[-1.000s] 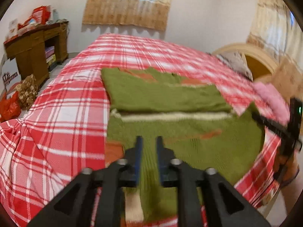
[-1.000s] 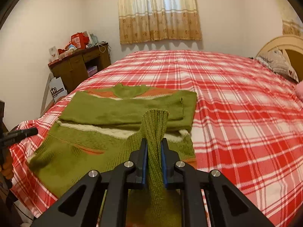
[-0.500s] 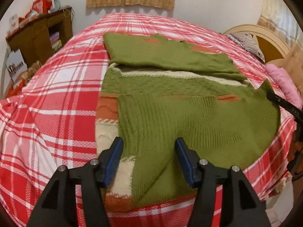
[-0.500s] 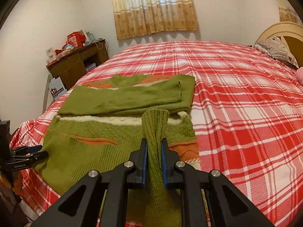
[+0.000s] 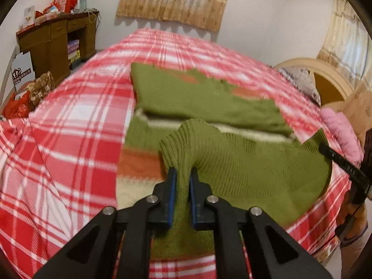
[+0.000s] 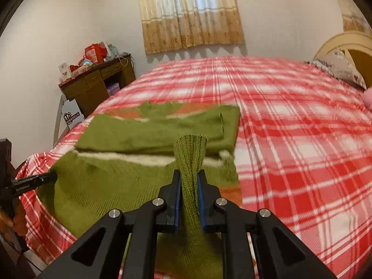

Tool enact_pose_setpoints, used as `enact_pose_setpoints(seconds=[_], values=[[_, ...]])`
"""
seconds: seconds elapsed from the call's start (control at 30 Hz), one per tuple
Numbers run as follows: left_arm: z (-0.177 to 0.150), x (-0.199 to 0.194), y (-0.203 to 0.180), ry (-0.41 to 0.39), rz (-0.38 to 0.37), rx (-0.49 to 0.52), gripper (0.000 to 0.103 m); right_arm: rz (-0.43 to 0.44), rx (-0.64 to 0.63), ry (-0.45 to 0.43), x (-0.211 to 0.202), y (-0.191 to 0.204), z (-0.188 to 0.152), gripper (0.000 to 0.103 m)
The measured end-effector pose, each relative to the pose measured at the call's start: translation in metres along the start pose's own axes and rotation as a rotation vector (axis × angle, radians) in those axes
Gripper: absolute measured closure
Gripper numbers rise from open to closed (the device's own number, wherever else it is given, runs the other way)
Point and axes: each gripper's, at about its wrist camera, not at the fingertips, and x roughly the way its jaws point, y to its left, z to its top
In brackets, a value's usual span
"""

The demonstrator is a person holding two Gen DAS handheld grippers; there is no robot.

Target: Fold small clothes

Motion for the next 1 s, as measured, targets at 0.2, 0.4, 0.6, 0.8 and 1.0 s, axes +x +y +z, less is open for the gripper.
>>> enact_pose_setpoints(seconds=[0.2,0.4,0.6,0.8,1.0], values=[[0.037,-0.002,0.001,-0.082,0.018,-0.022,0.092,-0.016,0.015,-0.053,0.003,-0.004,0.03,0.091],[0.067,0.014,-0.002,-0.126,0.053,-0.021,0.092,-0.041,-0.014,-0.074,0.022,0.0,0.058,0.091],[0.101,0.033,0.006,-0.149,0.056,-0.074,0.092,-0.062,-0.051,-0.079,0.057,0.001,0.093,0.091],[0.134,0.055,0.006,-0.2,0.12,-0.076,0.092,-0.083,-0.075,-0.082,0.108,0.002,0.132,0.091],[0.153,0.103,0.006,-0.232,0.315,-0.047,0.091,-0.181,-0.116,-0.075,0.179,-0.004,0.149,0.091]])
